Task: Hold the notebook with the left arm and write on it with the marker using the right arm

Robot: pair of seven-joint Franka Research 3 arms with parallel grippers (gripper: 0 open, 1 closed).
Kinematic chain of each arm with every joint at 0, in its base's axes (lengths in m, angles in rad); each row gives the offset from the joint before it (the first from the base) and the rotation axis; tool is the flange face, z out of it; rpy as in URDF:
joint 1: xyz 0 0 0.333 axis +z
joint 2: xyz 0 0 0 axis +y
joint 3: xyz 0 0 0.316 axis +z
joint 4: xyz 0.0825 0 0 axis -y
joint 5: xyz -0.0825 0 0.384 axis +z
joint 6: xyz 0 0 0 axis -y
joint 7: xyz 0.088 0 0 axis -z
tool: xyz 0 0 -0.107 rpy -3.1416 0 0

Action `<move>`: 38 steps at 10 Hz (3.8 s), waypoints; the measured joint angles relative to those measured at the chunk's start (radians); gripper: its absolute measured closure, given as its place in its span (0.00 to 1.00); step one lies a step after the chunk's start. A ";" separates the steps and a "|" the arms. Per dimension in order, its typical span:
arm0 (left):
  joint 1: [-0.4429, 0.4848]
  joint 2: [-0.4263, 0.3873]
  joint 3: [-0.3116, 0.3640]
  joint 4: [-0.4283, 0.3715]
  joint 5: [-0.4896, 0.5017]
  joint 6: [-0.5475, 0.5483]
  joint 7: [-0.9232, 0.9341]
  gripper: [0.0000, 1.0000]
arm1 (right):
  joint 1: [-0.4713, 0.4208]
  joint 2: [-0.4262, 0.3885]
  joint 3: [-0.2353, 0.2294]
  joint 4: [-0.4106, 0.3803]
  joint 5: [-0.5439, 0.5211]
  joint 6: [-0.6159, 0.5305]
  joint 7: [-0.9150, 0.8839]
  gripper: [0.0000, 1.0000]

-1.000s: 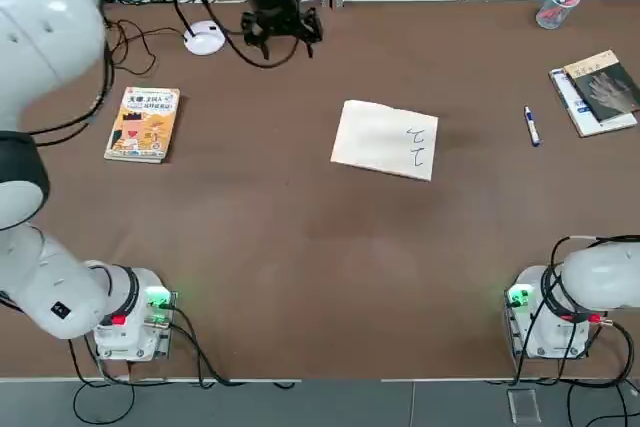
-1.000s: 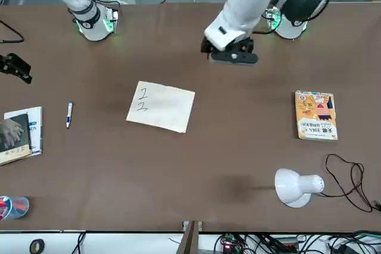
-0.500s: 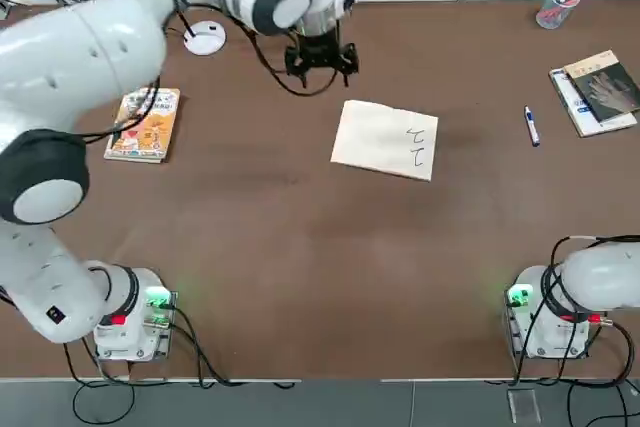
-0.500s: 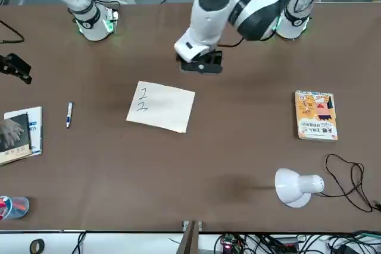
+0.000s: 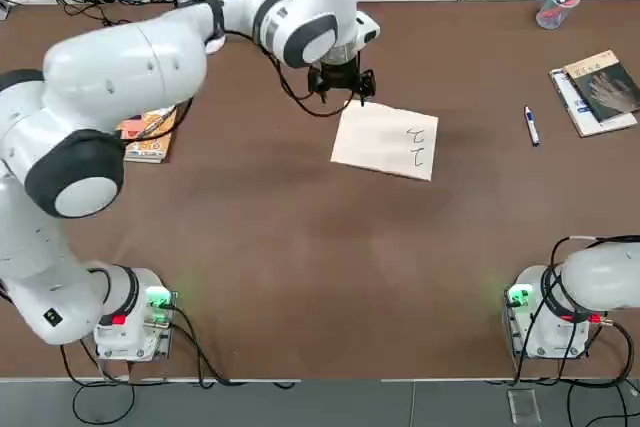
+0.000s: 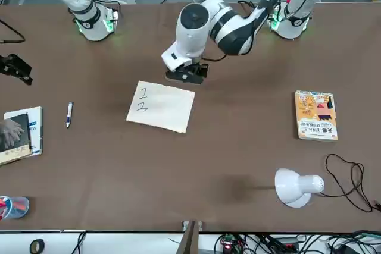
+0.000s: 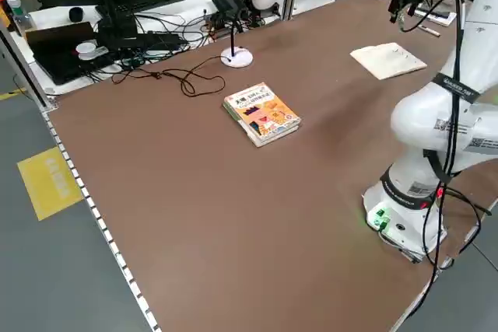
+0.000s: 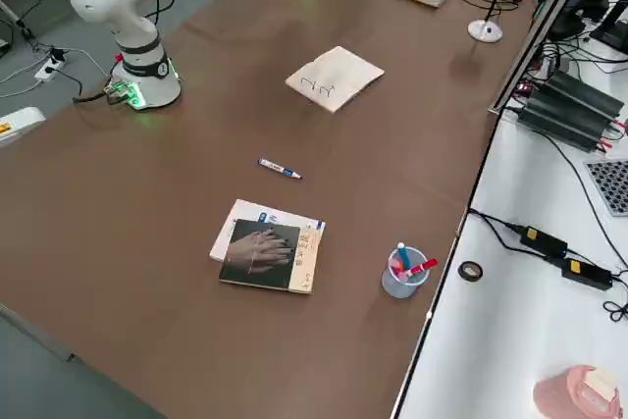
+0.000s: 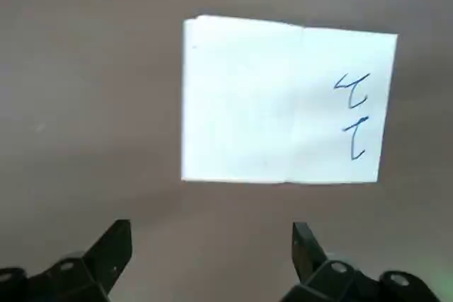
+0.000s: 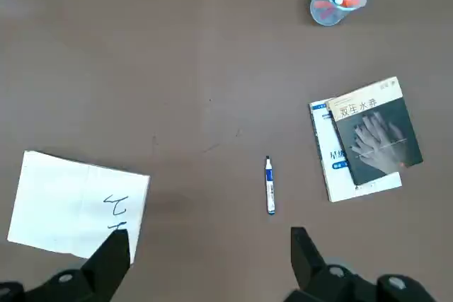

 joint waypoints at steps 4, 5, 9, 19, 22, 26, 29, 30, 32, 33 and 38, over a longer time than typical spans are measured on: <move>-0.020 0.095 0.000 0.002 0.065 0.136 0.003 0.00 | 0.001 0.000 0.000 0.000 0.000 -0.001 0.001 0.00; -0.019 0.116 0.001 0.002 0.073 0.162 0.003 0.00 | 0.001 0.000 0.000 0.000 0.000 -0.002 0.001 0.00; -0.017 0.190 0.004 0.006 0.080 0.240 0.003 0.00 | 0.001 0.000 0.000 0.000 0.000 -0.002 0.001 0.00; 0.018 0.254 0.016 0.018 0.175 0.256 -0.007 0.01 | 0.013 0.000 0.000 0.000 0.000 0.000 0.001 0.00; 0.038 0.281 0.016 0.019 0.176 0.294 -0.007 0.01 | 0.018 0.000 0.000 0.000 0.000 0.000 0.001 0.00; 0.034 0.347 0.015 0.022 0.176 0.383 -0.007 0.01 | 0.018 0.000 -0.001 -0.002 0.000 0.000 0.001 0.00; 0.032 0.382 0.015 0.037 0.182 0.417 -0.007 0.01 | 0.018 0.000 -0.001 -0.002 0.000 0.000 0.001 0.00; 0.032 0.388 0.015 0.042 0.184 0.420 -0.007 0.01 | 0.018 0.000 -0.001 -0.003 0.000 0.000 0.001 0.00; 0.033 0.390 0.015 0.047 0.186 0.420 -0.007 0.01 | 0.018 0.000 -0.001 -0.004 0.000 0.000 0.001 0.00; 0.033 0.390 0.017 0.048 0.187 0.420 -0.007 0.02 | 0.018 0.001 -0.001 -0.005 0.000 0.000 0.001 0.00; 0.033 0.390 0.040 0.049 0.189 0.420 -0.007 0.02 | 0.018 0.003 -0.001 -0.025 0.000 0.010 0.001 0.00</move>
